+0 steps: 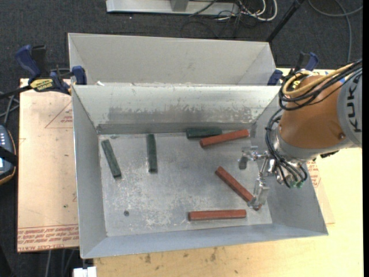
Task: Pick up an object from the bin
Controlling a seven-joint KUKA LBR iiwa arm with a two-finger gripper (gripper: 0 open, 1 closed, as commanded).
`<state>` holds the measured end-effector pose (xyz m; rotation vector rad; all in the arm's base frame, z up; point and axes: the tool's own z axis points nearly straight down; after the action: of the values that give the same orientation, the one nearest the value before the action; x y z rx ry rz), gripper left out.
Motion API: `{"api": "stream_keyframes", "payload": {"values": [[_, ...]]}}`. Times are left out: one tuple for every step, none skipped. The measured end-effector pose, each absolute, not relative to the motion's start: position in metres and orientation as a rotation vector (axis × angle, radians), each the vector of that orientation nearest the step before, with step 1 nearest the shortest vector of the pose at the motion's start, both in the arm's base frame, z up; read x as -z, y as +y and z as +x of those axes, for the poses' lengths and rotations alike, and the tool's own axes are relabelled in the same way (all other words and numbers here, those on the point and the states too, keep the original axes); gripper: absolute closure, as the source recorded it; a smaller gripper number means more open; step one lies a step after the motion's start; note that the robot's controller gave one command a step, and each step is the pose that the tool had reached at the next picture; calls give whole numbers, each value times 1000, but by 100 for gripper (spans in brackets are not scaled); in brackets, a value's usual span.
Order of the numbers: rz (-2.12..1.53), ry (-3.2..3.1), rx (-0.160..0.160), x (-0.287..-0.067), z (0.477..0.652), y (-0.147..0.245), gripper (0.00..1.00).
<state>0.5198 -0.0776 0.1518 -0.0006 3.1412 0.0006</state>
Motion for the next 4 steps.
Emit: {"api": "stream_keyframes", "payload": {"values": [[267, 3121, -1, -104, 526, -76, 0], [176, 3136, -2, -76, 525, -77, 0], [334, 3121, -1, -71, 501, 4, 0], [187, 3133, -2, -75, 522, -63, 0]]}}
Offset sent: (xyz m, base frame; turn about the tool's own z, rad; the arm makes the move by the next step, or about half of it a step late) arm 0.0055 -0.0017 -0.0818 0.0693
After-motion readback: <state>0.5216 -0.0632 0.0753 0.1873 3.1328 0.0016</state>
